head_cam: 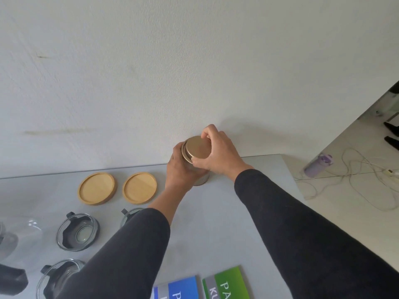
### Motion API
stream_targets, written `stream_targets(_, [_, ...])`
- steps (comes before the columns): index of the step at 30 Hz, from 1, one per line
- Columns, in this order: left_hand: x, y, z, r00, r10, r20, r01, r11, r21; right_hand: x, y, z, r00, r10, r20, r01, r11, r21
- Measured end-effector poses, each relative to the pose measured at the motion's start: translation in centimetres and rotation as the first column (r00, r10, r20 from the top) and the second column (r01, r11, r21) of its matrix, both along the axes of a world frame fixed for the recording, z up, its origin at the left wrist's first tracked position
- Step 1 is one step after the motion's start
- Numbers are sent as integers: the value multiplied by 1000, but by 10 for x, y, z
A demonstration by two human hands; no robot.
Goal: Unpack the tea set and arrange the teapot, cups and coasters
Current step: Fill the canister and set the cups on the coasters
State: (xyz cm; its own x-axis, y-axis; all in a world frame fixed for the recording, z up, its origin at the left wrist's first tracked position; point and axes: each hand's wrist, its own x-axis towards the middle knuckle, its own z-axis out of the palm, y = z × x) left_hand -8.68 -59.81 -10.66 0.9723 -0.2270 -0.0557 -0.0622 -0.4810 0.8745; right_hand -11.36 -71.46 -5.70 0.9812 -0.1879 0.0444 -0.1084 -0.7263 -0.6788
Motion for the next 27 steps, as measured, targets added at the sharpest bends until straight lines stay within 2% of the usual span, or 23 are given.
stream_targets(5, [-9,11,-5,999,-46,-13,47,995,82,-26,3,2,956,-182,231,172,983,65])
stream_targets(8, [-28,24,-28,995,-77,-57,88,970,226,-58,17,-20,894,-283,348,274,959,77])
stream_targets(11, [-53,33,-51,989,-127,-72,145,915,376,-87,28,-57,868,-315,383,334,942,18])
stream_targets(15, [-77,43,-76,984,-138,-111,174,874,454,-110,37,-100,932,-291,218,312,948,-67])
stream_targets(20, [-83,48,-79,981,-134,-143,184,882,433,-118,41,-118,979,-203,-25,198,971,-131])
stream_targets(27, [-92,58,-71,964,-166,-206,243,867,435,-118,46,-119,976,-178,-128,148,965,-215])
